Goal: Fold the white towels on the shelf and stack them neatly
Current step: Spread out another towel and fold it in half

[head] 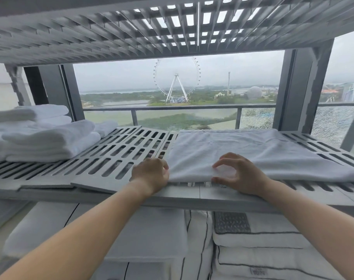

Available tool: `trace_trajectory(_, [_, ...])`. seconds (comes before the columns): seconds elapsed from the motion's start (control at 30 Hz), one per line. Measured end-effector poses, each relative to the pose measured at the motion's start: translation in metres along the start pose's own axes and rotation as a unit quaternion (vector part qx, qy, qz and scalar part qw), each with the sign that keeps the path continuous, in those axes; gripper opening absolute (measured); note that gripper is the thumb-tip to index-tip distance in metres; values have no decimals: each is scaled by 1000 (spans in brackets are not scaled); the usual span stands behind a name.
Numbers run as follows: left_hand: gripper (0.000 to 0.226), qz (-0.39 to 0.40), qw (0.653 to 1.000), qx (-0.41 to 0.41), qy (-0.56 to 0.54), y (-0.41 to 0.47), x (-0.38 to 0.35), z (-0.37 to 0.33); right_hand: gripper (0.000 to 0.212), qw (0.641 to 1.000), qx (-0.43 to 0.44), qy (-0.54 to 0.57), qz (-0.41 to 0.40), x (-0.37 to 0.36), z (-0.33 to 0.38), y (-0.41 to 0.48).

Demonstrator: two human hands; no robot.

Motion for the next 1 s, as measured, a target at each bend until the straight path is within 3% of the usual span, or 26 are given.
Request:
trace_trajectory(0.23, [23, 10, 990, -134, 42, 2, -5, -18, 29, 999, -9, -41, 12, 16, -16, -17])
trace_trajectory(0.43, [28, 60, 978, -200, 23, 10, -13, -73, 30, 991, -90, -97, -20, 40, -47, -52])
trace_trajectory(0.67, [34, 54, 964, -259, 7, 24, -32, -138, 16, 982, -149, -102, -63, 57, -80, -82])
trace_trajectory(0.87, [34, 10, 961, -275, 22, 37, -44, -193, 10, 988, -92, -69, -99, 66, -87, -87])
trace_trajectory(1.0, [27, -21, 959, -280, 32, 45, -49, -222, 14, 990, -80, -99, -55, 77, -101, -97])
Point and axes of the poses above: each hand's wrist, its own y-axis towards the middle knuckle, its own x-axis out of the back of the hand, z = x × y, the point moved 1 cm from there along y, towards the middle knuckle, and after that the axes turned 10 degrees about z, right-handed, at the moved point
